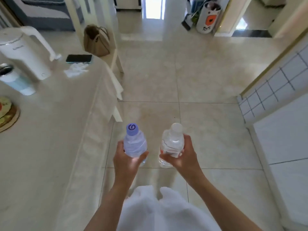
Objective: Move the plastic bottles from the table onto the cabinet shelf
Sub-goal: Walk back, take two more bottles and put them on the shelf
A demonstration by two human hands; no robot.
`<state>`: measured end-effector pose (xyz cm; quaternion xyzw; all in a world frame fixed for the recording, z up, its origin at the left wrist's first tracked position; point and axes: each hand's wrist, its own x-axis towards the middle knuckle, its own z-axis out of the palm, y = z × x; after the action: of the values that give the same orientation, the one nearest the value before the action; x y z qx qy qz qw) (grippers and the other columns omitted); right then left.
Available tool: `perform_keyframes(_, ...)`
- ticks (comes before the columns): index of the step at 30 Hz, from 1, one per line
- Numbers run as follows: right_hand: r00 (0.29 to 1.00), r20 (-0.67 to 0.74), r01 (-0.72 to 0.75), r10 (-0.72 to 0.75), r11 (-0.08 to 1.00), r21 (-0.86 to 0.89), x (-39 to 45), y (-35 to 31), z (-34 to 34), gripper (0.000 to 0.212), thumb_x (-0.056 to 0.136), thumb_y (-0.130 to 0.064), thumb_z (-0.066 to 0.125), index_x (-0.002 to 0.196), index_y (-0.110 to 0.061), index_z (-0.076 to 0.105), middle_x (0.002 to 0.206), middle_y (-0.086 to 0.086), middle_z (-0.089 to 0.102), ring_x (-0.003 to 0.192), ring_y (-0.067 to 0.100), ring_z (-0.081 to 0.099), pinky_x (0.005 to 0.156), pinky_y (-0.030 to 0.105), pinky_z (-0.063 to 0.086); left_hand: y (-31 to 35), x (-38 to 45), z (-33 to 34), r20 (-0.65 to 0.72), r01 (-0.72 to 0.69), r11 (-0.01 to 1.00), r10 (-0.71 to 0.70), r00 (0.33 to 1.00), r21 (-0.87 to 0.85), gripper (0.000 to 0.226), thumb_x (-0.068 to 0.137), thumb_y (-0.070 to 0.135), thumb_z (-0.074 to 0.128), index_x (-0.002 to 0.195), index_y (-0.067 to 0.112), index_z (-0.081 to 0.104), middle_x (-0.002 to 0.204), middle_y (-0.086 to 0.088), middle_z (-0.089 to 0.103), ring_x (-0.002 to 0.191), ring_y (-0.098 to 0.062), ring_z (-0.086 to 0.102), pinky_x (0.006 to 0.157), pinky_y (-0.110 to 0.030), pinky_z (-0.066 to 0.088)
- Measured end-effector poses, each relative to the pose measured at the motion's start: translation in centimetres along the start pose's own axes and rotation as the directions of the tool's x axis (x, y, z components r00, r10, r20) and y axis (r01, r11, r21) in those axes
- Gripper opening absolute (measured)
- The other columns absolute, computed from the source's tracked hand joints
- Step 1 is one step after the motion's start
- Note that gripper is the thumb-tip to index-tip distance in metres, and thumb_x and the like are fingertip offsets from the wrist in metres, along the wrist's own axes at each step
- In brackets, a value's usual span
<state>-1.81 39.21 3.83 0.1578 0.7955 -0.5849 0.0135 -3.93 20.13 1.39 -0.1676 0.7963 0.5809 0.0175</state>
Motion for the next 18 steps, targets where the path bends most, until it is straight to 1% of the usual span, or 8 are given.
perform_keyframes(3,0.993,-0.12,-0.016,0.015,1.0,-0.002,0.3,1.7,-4.5,0.071,0.058,-0.022,0.091,0.112,-0.027,0.045,0.097,-0.027,0.063,0.088,-0.001,0.063,0.072,0.018,0.052,2.0,0.5,5.5,0.135,-0.054,0.998,0.05,0.99,0.026,0.067,0.052,0.04,0.088,0.11,0.02,0.06,0.098,0.001,0.071,0.09,-0.02,0.069,0.08,-0.037,0.055)
perform_keyframes(5,0.98,-0.194,-0.039,0.04,0.999,0.01,0.4,2.6,-7.0,0.07,0.059,-0.023,0.091,0.111,-0.025,0.045,0.096,-0.023,0.064,0.088,0.0,0.063,0.072,0.02,0.053,3.3,0.8,8.7,0.193,-0.082,0.996,0.077,0.978,0.021,0.071,0.052,0.044,0.087,0.112,0.022,0.058,0.099,0.004,0.07,0.09,-0.017,0.068,0.078,-0.033,0.053)
perform_keyframes(7,0.955,-0.286,-0.069,0.076,0.997,0.034,0.5,3.5,-9.6,0.069,0.06,-0.025,0.091,0.112,-0.027,0.045,0.096,-0.017,0.065,0.089,0.002,0.063,0.076,0.026,0.055,4.8,1.0,12.1,0.258,-0.098,0.995,0.09,0.962,0.02,0.075,0.05,0.049,0.084,0.115,0.023,0.057,0.099,0.006,0.069,0.089,-0.015,0.069,0.076,-0.03,0.052)
perform_keyframes(9,0.923,-0.361,-0.117,0.134,0.991,0.07,1.0,4.2,-11.8,0.068,0.06,-0.027,0.09,0.11,-0.03,0.045,0.095,-0.013,0.065,0.087,0.004,0.064,0.079,0.031,0.056,6.1,1.3,15.1,0.331,-0.139,0.99,0.123,0.936,0.025,0.073,0.056,0.032,0.091,0.119,0.022,0.055,0.101,0.008,0.069,0.09,-0.009,0.068,0.074,-0.023,0.05)
perform_keyframes(11,0.879,-0.441,-0.147,0.183,0.982,0.116,1.7,4.9,-14.3,0.068,0.059,-0.027,0.091,0.11,-0.029,0.045,0.095,-0.011,0.066,0.086,0.007,0.066,0.079,0.034,0.057,7.4,1.7,18.5,0.396,-0.188,0.982,0.161,0.904,0.031,0.074,0.059,0.017,0.093,0.121,0.02,0.053,0.103,0.008,0.067,0.091,-0.006,0.067,0.075,-0.021,0.049)
perform_keyframes(13,0.831,-0.511,-0.165,0.22,0.975,0.151,2.6,5.6,-16.8,0.071,0.058,-0.024,0.091,0.112,-0.026,0.045,0.097,-0.009,0.067,0.087,0.006,0.065,0.079,0.031,0.056,8.7,2.3,22.1,0.456,-0.221,0.974,0.179,0.872,0.039,0.075,0.058,0.013,0.093,0.12,0.02,0.05,0.102,0.008,0.066,0.091,-0.005,0.066,0.076,-0.021,0.049)
perform_keyframes(16,0.754,-0.61,-0.176,0.245,0.969,0.173,3.9,6.2,-20.3,0.072,0.059,-0.024,0.092,0.114,-0.022,0.045,0.096,-0.007,0.066,0.084,0.003,0.065,0.073,0.019,0.054,10.7,3.1,27.3,0.529,-0.273,0.961,0.216,0.821,0.032,0.075,0.058,0.012,0.093,0.117,0.023,0.047,0.1,0.009,0.064,0.09,-0.004,0.065,0.074,-0.02,0.047)
perform_keyframes(18,0.695,-0.669,-0.178,0.262,0.965,0.193,4.9,6.7,-22.8,0.073,0.06,-0.028,0.091,0.116,-0.022,0.046,0.098,-0.006,0.067,0.084,0.006,0.068,0.074,0.019,0.056,12.2,4.2,31.2,0.582,-0.275,0.961,0.203,0.787,0.037,0.074,0.057,0.011,0.093,0.115,0.023,0.048,0.097,0.008,0.065,0.086,-0.006,0.066,0.074,-0.023,0.048)
